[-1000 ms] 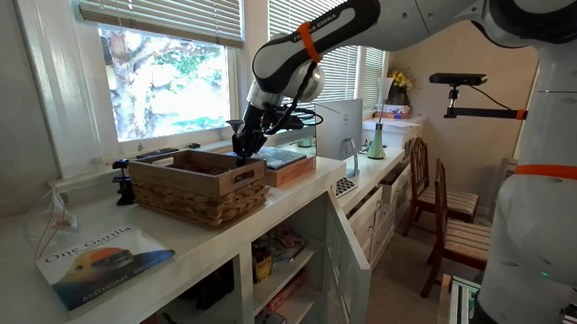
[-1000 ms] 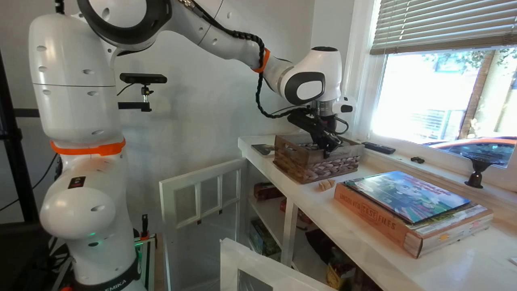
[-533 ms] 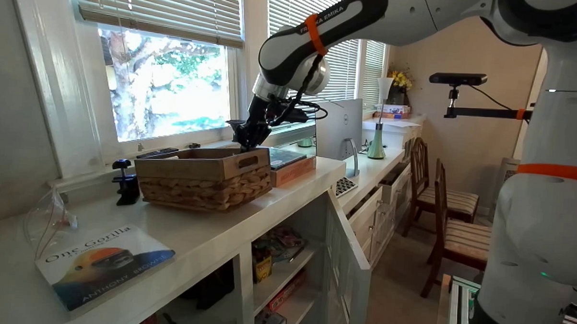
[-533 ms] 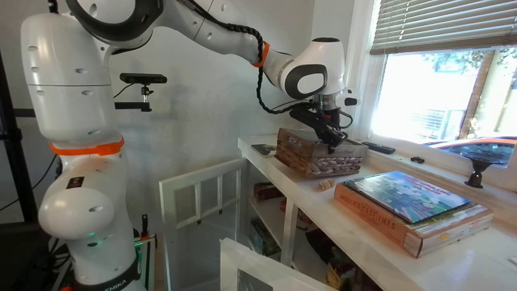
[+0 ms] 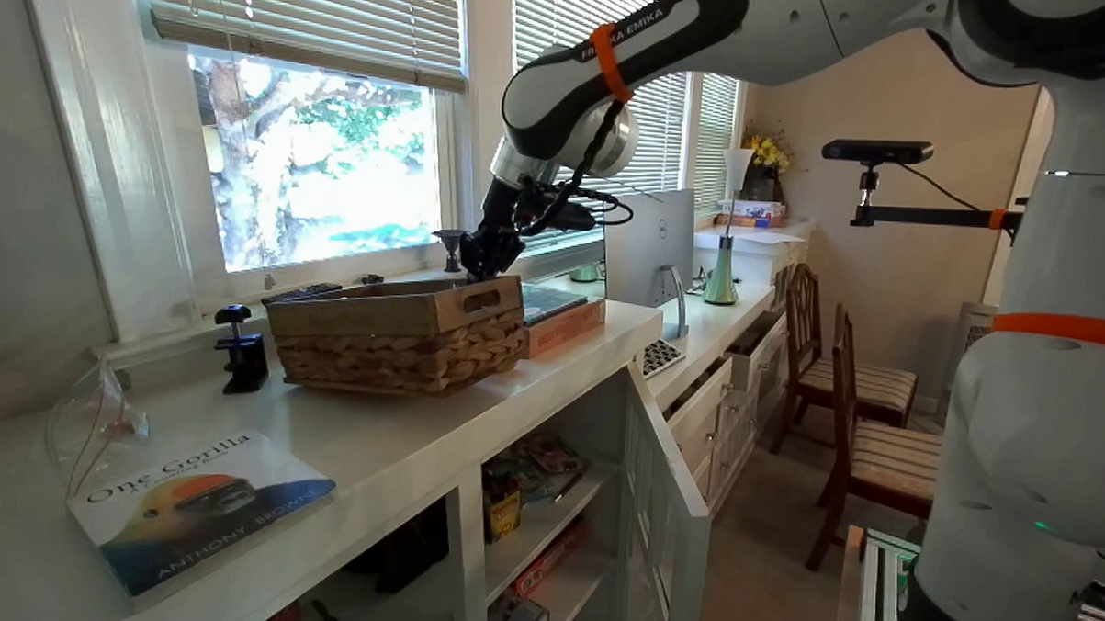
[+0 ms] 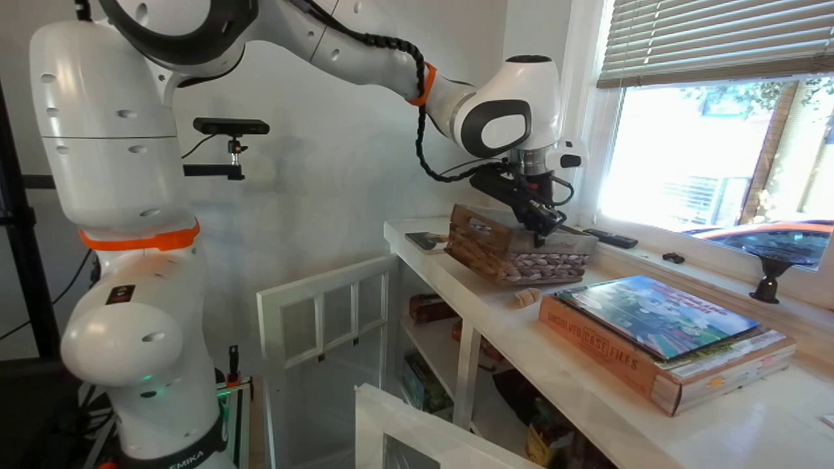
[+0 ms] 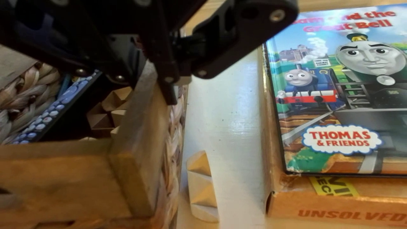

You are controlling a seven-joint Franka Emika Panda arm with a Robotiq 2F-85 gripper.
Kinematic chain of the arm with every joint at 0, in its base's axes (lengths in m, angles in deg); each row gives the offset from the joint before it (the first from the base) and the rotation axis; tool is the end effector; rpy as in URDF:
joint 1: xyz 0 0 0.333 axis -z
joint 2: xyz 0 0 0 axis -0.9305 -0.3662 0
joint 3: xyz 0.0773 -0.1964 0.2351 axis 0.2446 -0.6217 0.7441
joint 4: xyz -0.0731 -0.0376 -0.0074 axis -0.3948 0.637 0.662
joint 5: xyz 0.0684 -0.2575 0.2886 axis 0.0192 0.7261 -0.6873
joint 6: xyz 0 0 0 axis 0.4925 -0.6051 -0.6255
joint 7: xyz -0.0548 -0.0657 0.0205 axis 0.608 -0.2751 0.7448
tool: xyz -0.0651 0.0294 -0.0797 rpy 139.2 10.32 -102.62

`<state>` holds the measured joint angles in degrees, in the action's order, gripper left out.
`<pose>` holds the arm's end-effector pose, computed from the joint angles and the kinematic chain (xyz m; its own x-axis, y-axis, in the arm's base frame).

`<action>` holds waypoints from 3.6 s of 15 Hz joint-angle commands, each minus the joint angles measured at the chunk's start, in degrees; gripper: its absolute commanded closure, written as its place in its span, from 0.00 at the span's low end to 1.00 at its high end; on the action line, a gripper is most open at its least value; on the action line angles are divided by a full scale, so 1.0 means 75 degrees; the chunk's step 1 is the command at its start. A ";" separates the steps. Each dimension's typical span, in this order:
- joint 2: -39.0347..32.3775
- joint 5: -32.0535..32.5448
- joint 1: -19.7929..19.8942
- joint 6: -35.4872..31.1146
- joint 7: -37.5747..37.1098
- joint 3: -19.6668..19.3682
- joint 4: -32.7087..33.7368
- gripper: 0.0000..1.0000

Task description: Put the basket on top of the box.

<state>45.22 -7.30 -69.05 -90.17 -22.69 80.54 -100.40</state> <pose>0.5707 -0.0098 0.5082 0.9173 0.0394 0.3963 0.0980 -0.9868 -0.1287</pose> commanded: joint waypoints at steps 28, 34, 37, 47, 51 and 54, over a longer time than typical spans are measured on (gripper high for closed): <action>0.0186 0.0939 -0.0097 0.0401 -0.3834 0.0436 0.0002 0.00; 0.0337 0.1410 -0.0018 0.0489 -0.5939 0.0596 -0.0263 0.00; 0.0367 0.1492 -0.0020 0.0650 -0.6412 0.0621 -0.0338 0.00; 0.0708 0.1470 -0.0026 0.1518 -0.7051 0.0673 -0.0336 0.00; 0.0822 0.1479 -0.0007 0.2027 -0.7202 0.0699 -0.0389 0.00; 0.0708 0.1556 0.0064 0.1839 -0.7032 0.0636 -0.0510 0.00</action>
<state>49.99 3.46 -69.23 -75.93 -75.17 85.34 -102.20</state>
